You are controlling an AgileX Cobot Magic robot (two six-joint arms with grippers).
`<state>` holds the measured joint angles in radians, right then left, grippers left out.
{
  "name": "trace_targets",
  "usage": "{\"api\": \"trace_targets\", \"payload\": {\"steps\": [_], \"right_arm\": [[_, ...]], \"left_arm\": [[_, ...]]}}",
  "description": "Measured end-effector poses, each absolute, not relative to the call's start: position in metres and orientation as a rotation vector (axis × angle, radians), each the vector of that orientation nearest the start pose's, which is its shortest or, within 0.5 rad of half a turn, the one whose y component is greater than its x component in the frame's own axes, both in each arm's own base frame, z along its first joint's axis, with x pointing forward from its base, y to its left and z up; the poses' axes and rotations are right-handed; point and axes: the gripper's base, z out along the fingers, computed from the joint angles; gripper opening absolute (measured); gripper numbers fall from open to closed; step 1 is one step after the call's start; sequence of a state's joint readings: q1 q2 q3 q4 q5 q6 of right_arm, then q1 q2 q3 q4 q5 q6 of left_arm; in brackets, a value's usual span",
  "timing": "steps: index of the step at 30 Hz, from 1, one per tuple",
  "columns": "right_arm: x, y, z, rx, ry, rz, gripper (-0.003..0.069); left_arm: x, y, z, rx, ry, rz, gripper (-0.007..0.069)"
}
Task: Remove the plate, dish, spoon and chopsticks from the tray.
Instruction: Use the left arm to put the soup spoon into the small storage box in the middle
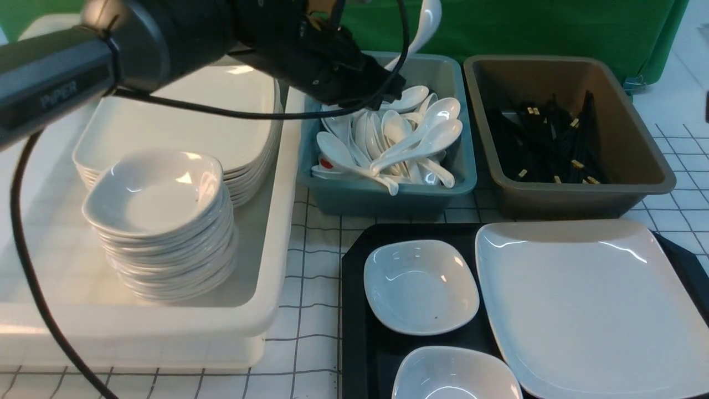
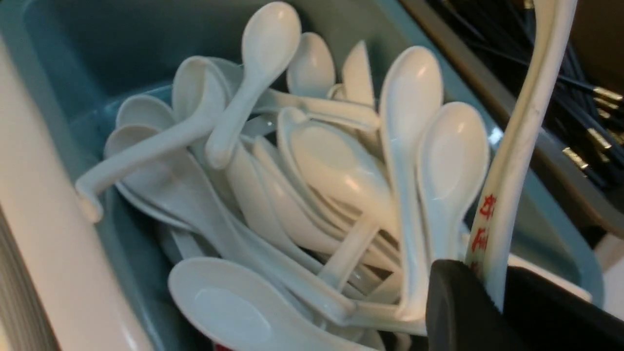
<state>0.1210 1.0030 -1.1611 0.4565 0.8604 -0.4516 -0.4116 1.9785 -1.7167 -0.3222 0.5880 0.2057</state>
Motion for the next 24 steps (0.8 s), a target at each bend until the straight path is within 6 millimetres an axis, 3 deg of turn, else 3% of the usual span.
{"api": "trace_targets", "payload": {"steps": [5, 9, 15, 18, 22, 24], "right_arm": [[0.215, 0.062, 0.41, -0.497, 2.093, 0.427, 0.0007], [0.221, 0.064, 0.406, -0.508, 2.099, 0.445, 0.0009], [0.221, 0.064, 0.409, -0.522, 2.086, 0.443, 0.0009], [0.22, 0.065, 0.408, -0.53, 2.095, 0.451, 0.0009], [0.218, 0.066, 0.407, -0.55, 2.116, 0.463, 0.0009], [0.217, 0.066, 0.405, -0.574, 2.129, 0.468, 0.0009]], "left_arm": [[0.43, -0.202, 0.255, 0.487, 2.333, -0.428, 0.0069], [0.436, -0.204, 0.245, 0.481, 2.325, -0.414, 0.0129], [0.435, -0.202, 0.251, 0.486, 2.304, -0.4, 0.0399], [0.425, -0.2, 0.263, 0.511, 2.346, -0.41, 0.0444], [0.403, -0.196, 0.29, 0.556, 2.403, -0.433, 0.037], [0.376, -0.203, 0.312, 0.674, 2.437, -0.449, 0.0177]]}}
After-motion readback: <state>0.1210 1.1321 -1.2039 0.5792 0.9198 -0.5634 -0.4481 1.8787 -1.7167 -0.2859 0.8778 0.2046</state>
